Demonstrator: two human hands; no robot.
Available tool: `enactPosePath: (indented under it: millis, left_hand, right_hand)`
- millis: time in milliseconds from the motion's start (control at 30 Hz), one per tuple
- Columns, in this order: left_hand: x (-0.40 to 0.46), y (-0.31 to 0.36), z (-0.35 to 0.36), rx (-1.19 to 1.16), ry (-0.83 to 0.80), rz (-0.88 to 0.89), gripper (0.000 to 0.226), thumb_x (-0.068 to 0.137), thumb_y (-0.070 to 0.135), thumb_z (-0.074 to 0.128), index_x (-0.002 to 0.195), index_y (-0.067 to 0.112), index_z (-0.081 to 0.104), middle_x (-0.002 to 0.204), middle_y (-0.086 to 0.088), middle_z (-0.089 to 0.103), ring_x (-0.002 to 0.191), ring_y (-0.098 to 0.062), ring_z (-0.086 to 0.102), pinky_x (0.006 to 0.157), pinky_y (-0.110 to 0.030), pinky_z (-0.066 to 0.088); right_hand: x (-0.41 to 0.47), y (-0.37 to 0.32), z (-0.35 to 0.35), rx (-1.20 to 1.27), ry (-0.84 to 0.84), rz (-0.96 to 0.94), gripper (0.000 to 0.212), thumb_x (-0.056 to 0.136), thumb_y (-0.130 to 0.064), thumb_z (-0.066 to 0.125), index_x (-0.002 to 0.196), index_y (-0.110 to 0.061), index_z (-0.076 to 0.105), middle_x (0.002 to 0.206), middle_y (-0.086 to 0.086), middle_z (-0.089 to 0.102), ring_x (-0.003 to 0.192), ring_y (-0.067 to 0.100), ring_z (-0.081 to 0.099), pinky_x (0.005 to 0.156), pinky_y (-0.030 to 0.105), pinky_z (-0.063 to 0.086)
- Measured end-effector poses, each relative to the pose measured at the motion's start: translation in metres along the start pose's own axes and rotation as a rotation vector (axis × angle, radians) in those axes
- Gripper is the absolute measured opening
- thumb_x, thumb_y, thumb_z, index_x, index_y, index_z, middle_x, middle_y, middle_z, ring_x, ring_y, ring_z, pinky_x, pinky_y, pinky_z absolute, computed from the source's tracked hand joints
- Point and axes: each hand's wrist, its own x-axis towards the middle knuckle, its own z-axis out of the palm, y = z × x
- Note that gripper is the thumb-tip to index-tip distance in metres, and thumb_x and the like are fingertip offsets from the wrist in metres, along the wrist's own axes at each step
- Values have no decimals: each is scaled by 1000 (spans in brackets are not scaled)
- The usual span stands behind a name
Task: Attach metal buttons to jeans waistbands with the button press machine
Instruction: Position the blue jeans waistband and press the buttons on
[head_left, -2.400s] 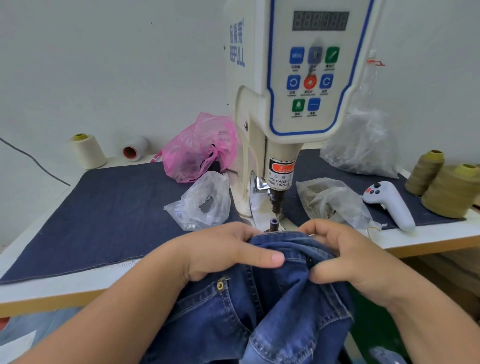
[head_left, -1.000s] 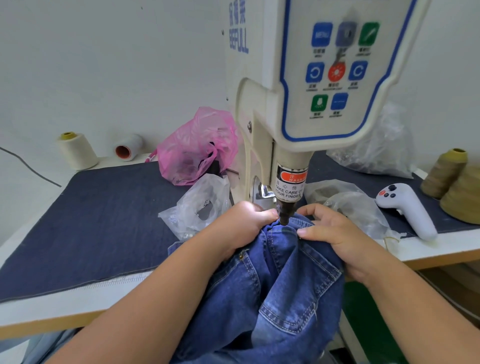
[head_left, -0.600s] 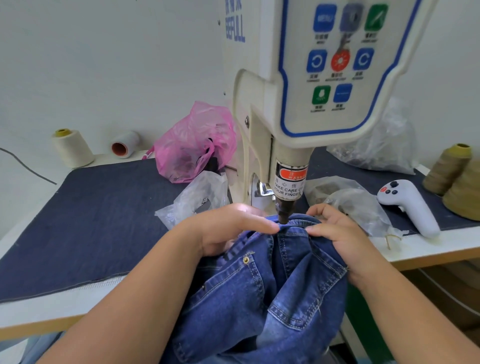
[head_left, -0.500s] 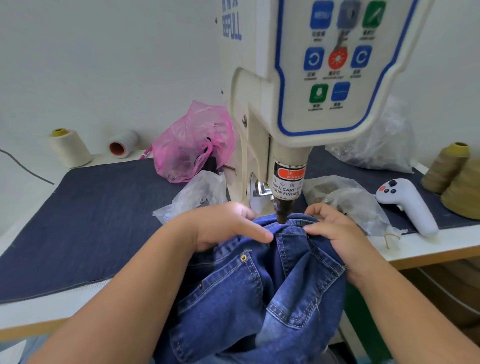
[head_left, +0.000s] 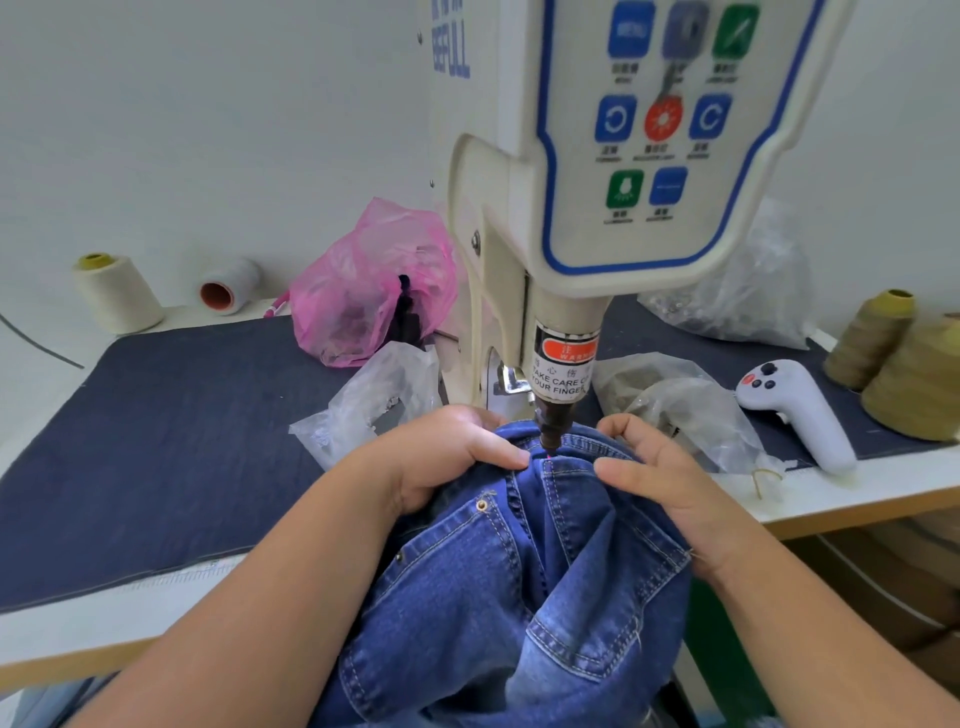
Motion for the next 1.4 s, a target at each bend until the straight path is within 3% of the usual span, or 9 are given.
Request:
enactPosePath:
  millis: [200,267,367,433,533,667,800,1000,1400]
  left_hand:
    - [5,-10,2,-59,-22,35,51,73,6,69,120,-11,60,122,-37,60,117,-53,57,108,-60,41]
    - [5,-16,2,-96,-14,62,43,71,6,68,111,-9,64,116,-37,63,106,-48,62,103,-56,44]
    - [5,-20,5,-64,82,130,24,66,12,69,88,4,71,91,-24,70,83,-33,66,84,-45,51]
    - [6,-21,6,44,172,181,31,63,20,69,89,3,70,80,-13,71,72,-25,66,75,-36,51]
    - [5,-22,8,162,236,232,36,63,28,67,91,5,68,74,-4,71,66,-16,66,68,-28,52]
    - [6,-23,8,173,248,238,38,63,29,68,93,6,69,78,-6,73,69,-18,68,72,-32,54]
    - [4,-24,10,162,249,254,38,64,28,68,93,4,67,73,-2,72,65,-14,67,61,-23,52]
    - [4,-25,11,135,257,260,43,65,27,69,97,-2,65,79,-10,73,72,-22,69,74,-35,55]
    - [8,-29,9,124,238,273,43,65,27,69,98,1,66,89,-19,75,75,-26,71,83,-45,57]
  right_hand:
    - [4,-2,-2,-44,97,40,60,65,0,79,120,-11,58,108,12,72,93,24,69,78,32,58]
    - [5,-2,0,-27,113,34,56,66,-6,72,120,-11,58,107,12,73,92,23,70,78,32,58]
    - [7,-2,3,-17,122,25,45,71,-5,69,114,-10,59,102,11,73,86,22,70,75,30,59]
    - [8,-1,4,-23,123,17,29,81,1,64,108,-9,59,98,12,71,81,21,70,71,29,59]
    - [9,0,3,-46,134,-2,22,89,8,57,103,-8,60,94,12,71,77,20,69,69,29,59]
    - [11,3,3,-80,142,-25,24,90,10,55,104,-7,63,93,9,73,79,18,70,71,28,58]
    - [12,4,2,-95,177,-54,24,89,11,56,103,-7,64,90,7,74,79,17,70,70,27,58]
    - [13,5,1,-96,198,-65,26,88,12,57,103,-8,65,92,8,75,80,18,71,71,27,59]
    - [12,4,2,-113,227,-72,24,87,12,60,102,-6,65,92,9,75,80,18,71,72,27,59]
